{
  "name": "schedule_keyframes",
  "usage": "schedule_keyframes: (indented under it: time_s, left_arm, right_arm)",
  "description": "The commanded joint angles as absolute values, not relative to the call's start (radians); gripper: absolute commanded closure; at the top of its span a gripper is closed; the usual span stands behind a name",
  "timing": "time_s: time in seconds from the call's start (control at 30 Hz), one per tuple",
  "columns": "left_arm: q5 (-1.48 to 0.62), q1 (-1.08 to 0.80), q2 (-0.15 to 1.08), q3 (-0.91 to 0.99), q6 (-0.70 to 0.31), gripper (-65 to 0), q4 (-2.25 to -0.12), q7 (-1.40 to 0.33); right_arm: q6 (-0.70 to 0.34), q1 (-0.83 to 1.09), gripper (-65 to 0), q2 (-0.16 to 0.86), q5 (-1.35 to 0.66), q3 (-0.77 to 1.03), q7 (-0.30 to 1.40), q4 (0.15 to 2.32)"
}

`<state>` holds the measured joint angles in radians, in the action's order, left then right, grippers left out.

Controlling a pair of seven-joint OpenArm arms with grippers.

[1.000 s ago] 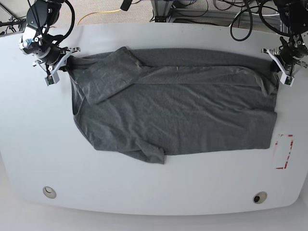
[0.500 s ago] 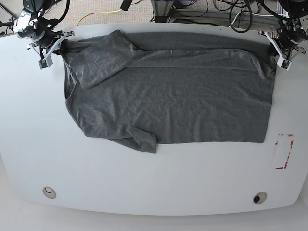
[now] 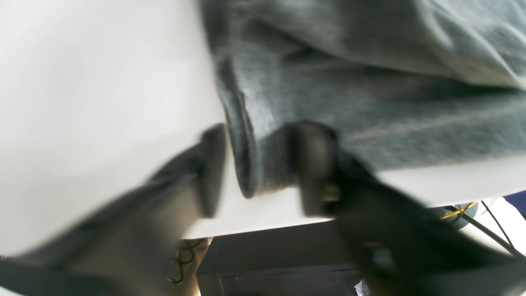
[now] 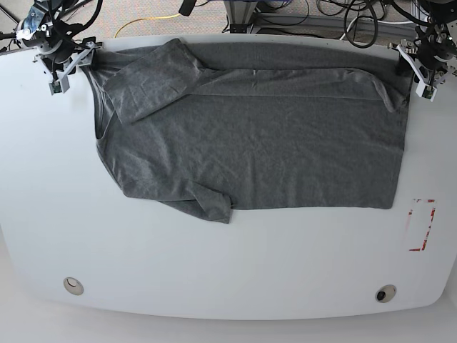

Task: Fold the T-shirt properly
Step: 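Move both grippers to the shirt hem and pinch its corners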

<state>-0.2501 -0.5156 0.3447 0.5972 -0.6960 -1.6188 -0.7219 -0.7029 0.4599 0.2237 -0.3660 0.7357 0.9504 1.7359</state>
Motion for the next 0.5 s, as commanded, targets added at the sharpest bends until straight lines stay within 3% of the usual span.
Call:
schedule_keyframes:
  time_s: [0.0, 0.23, 0.47]
  left_arm:
    - [-0.223, -0.529, 0.354, 0.602, -0.698, -36.0, -1.649, -0.763]
    - [-0.219, -0.519, 0.321, 0.679, -0.698, -34.9, -1.88, -0.955]
    - [-0.22, -0.455, 0.318, 0.69, -0.698, -34.6, -1.986, -1.033]
  right_arm:
    - [-0.698, 0.458, -35.0, 0.236, -0.392, 0.757, 0.937, 1.794]
    - [-0.698, 0.435, -35.2, 0.232, -0.403, 0.799, 1.013, 1.908]
    - [-0.698, 0.364, -35.2, 0.24, -0.447, 0.794, 1.043, 1.946]
